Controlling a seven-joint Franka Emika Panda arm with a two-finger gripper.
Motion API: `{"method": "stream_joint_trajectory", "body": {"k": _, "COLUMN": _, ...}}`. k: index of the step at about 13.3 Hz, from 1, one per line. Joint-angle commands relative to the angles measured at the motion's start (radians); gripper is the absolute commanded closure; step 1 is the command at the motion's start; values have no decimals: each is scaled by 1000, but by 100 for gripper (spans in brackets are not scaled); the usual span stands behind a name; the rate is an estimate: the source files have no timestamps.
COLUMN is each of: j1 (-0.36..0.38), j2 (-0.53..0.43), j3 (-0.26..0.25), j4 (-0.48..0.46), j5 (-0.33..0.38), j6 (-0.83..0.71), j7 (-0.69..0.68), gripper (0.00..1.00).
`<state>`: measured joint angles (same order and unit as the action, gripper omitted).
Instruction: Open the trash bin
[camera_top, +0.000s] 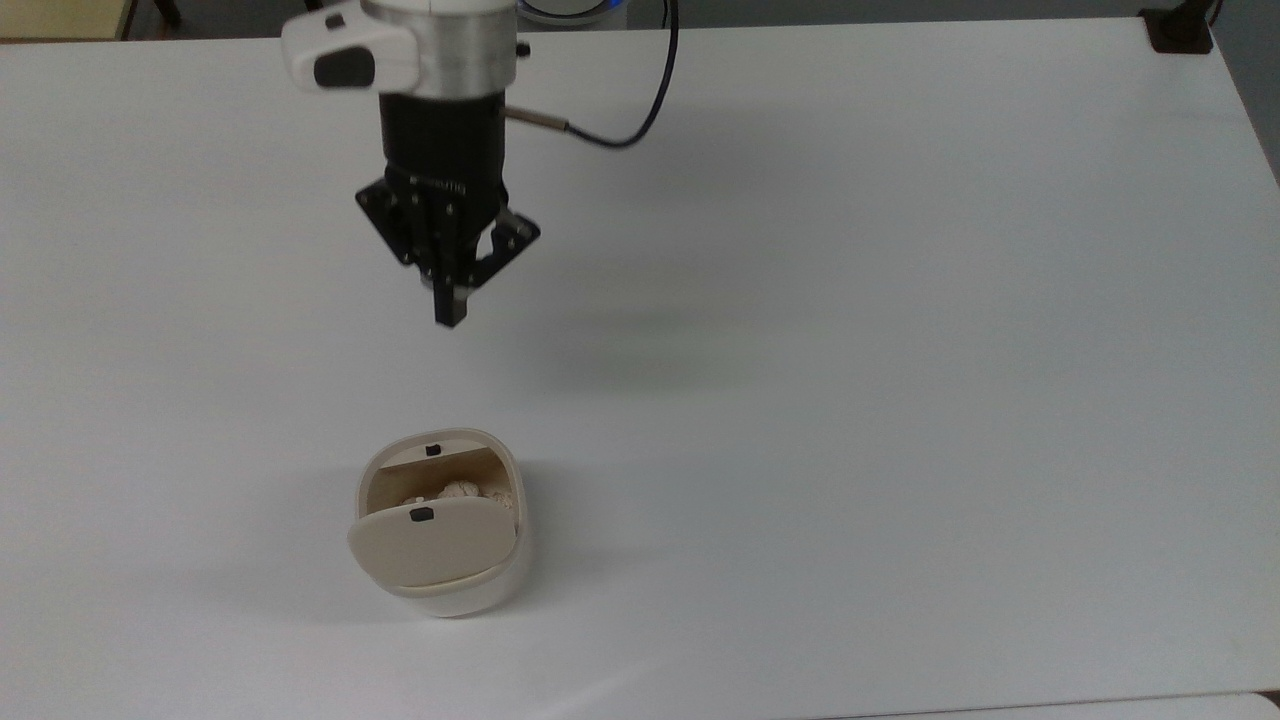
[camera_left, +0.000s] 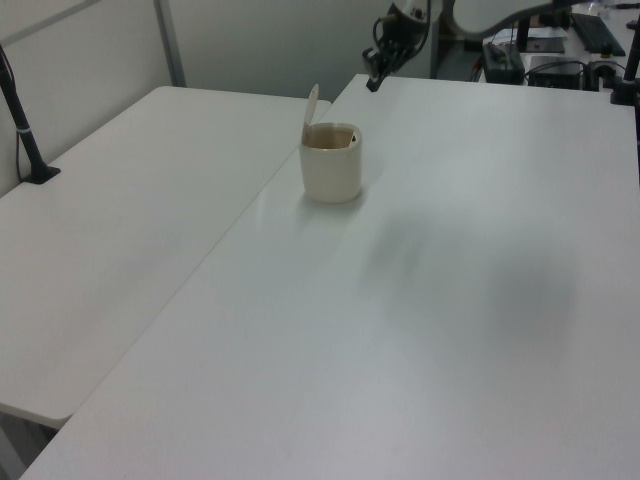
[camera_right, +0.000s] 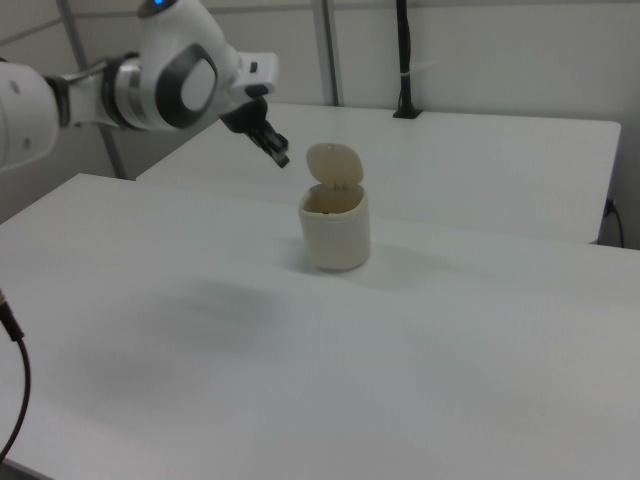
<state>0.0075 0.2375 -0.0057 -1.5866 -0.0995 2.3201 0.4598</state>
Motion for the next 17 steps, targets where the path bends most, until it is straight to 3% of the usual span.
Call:
{"method": "stream_joint_trajectory", "body": {"k": 1, "j1": 35, "j2": -156, "j3": -4, "j4": -56, "j5": 69, "j6": -242, "j7": 19, "gripper": 93}}
{"method": "stream_joint_trajectory", "body": {"k": 4, "j1": 40, "j2": -214, "j3": -4, "j4": -56, "j5": 112, "j6": -422, "j7": 13, "gripper": 61}}
{"method": "stream_joint_trajectory", "body": {"k": 5, "j1": 40, "j2": -234, "j3": -4, "j4": -58, "j5": 125, "j6": -467, "j7": 11, "gripper": 36}}
{"method": "stream_joint_trajectory", "body": {"k": 6, "j1": 40, "j2": -250, "j3": -4, "j4": -59, "j5": 139, "j6": -502, "j7": 5, "gripper": 20}}
{"method": "stream_joint_trajectory", "body": {"k": 8, "j1": 40, "j2": -273, "j3": -4, "j4": -61, "j5": 150, "j6": -560, "j7": -48, "gripper": 4}}
{"method": "stream_joint_trajectory", "body": {"k": 9, "j1": 40, "j2": -288, "j3": -4, "j4": -65, "j5": 150, "j6": -591, "j7": -103, "gripper": 0}}
{"method": "stream_joint_trajectory", "body": {"k": 17, "j1": 40, "j2": -254, "j3": -17, "j4": -56, "j5": 135, "j6": -588, "j7": -352, "gripper": 0}}
